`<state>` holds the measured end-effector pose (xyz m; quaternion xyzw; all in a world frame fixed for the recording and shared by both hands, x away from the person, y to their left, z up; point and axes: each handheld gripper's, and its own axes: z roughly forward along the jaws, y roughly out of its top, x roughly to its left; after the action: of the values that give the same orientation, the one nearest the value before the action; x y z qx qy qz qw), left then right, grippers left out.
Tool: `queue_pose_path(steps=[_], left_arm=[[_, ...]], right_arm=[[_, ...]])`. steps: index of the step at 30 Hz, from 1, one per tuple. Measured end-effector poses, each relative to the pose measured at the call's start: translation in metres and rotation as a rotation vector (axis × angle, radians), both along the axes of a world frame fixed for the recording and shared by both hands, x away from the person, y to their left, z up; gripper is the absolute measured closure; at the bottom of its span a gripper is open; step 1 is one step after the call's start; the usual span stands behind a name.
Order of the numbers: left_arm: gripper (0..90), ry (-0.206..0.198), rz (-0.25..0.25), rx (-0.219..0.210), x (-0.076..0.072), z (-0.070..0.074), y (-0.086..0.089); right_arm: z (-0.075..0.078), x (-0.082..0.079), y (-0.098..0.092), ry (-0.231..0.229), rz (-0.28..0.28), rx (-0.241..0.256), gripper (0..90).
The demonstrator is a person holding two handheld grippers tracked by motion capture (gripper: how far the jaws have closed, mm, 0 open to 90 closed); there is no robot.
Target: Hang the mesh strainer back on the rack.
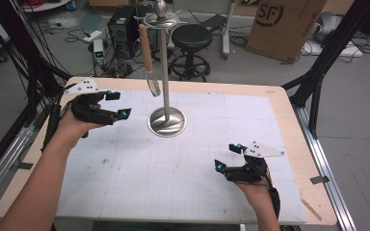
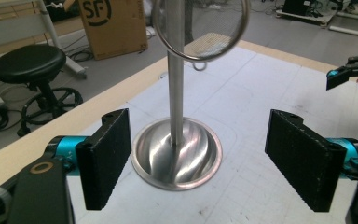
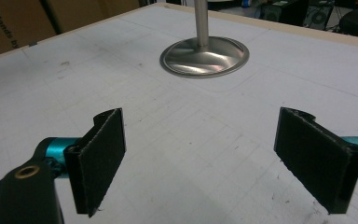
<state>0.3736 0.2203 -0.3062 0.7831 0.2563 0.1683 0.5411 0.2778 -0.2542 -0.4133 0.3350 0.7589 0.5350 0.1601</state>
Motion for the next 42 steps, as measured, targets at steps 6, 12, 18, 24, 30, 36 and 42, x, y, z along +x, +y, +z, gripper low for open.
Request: queue_pose_path(steps=[6, 12, 18, 24, 30, 36, 42], left_arm=[[20.1, 0.017, -0.026, 0.035, -0.005, -0.018, -0.003], [18.4, 0.019, -0.042, 0.021, -0.014, -0.029, -0.003], [17.7, 0.016, -0.062, 0.017, -0.024, -0.037, -0.004], [17.5, 0.040, -0.078, 0.008, -0.030, -0.048, -0.001], [17.2, 0.053, -0.083, 0.006, -0.036, -0.063, 0.002], [16.3, 0.059, -0.087, 0.020, -0.042, -0.068, -0.001], [15.2, 0.043, -0.108, 0.016, -0.053, -0.071, -0.004]], right_arm=[[0.000, 0.000, 0.001, 0.001, 0.003, -0.003, 15.4], [0.000, 0.000, 0.000, 0.001, 0.000, -0.002, 15.3], [-0.001, 0.000, 0.000, 0.001, 0.002, -0.004, 15.4], [-0.001, 0.000, 0.001, 0.002, 0.001, -0.002, 15.4], [-0.001, 0.000, 0.001, 0.002, 0.002, -0.006, 15.4], [-0.001, 0.001, 0.000, -0.001, 0.003, -0.004, 15.4], [-0.001, 0.000, -0.001, 0.001, -0.001, -0.007, 15.4]])
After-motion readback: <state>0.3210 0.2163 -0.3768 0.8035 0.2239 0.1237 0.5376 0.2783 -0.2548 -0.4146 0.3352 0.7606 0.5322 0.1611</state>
